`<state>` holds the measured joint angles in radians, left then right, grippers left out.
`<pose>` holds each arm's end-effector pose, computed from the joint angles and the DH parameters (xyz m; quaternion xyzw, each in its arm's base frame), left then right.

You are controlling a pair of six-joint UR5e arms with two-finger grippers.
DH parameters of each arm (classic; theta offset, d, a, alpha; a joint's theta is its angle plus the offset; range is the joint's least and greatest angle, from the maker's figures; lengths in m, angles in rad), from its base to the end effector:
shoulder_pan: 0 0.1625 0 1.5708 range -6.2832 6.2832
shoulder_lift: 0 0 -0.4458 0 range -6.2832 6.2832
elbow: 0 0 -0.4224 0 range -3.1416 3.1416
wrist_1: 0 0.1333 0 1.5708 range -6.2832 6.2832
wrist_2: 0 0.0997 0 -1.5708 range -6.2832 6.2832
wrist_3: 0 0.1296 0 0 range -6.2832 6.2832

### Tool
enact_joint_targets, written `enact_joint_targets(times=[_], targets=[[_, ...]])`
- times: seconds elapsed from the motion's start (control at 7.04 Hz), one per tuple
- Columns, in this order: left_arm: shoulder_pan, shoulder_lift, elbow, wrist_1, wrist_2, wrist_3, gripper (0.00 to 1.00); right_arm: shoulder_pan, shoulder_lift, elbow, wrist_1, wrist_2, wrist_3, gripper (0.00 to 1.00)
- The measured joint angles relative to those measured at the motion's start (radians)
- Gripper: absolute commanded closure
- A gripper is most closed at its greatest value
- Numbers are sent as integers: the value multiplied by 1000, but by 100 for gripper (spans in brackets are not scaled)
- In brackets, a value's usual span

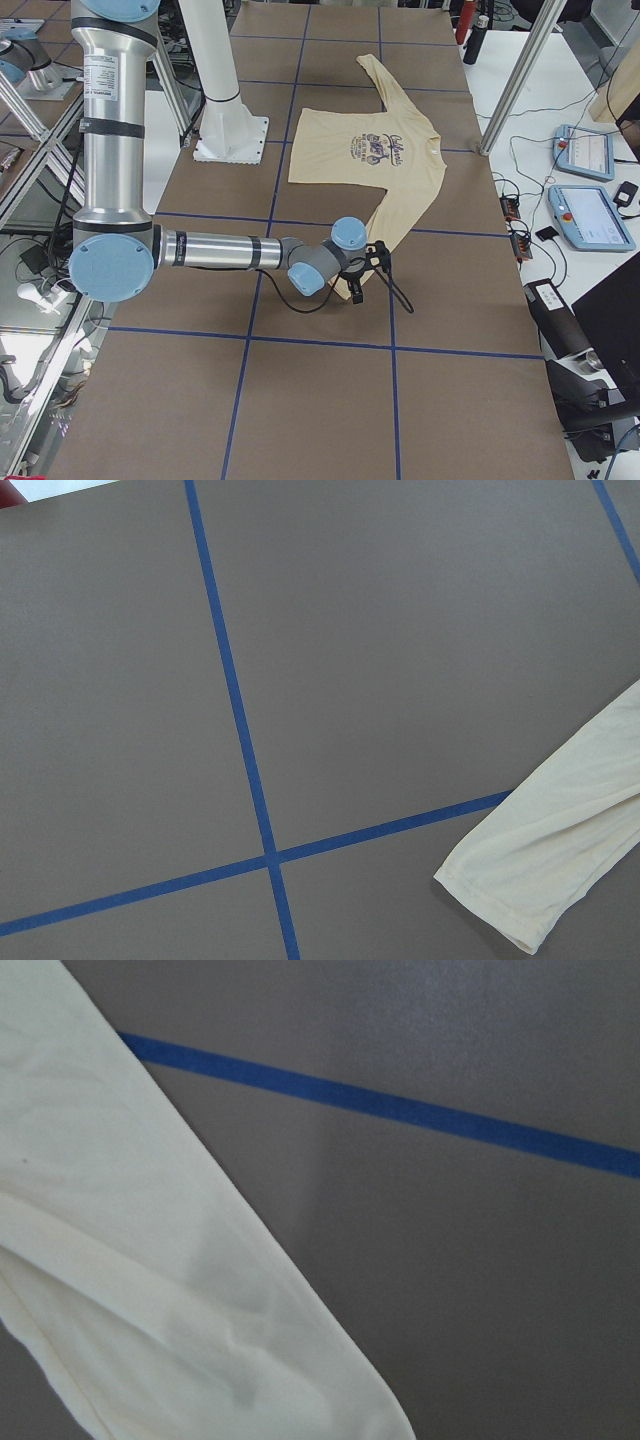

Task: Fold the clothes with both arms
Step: 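Reach the right gripper to the nearest sleeve cuff and grasp it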

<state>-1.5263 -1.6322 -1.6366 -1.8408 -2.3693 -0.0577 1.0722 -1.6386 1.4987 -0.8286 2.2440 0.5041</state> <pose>-0.0149 -0.5745 0.5987 0.1621 0.3899 0.0707 0.9037 -0.2062 -0.4885 0.6932 0.0939 -0.4112 -0.0955 0.9017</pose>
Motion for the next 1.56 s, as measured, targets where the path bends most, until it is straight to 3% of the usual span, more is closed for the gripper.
enact_joint_targets(times=[0.14, 1.14, 1.42, 1.56], targets=[[0, 0, 0, 0, 0, 0, 1, -10, -9, -1, -3, 0, 0, 2], [0, 3, 1, 0, -1, 1, 1, -40, -6, -1, -60, -1, -1, 58], [0, 2, 4, 0, 0, 1, 1, -45, -2, 4, -74, 0, -1, 90], [0, 2, 7, 0, 0, 1, 1, -48, 4, 19, -107, 4, -1, 100]])
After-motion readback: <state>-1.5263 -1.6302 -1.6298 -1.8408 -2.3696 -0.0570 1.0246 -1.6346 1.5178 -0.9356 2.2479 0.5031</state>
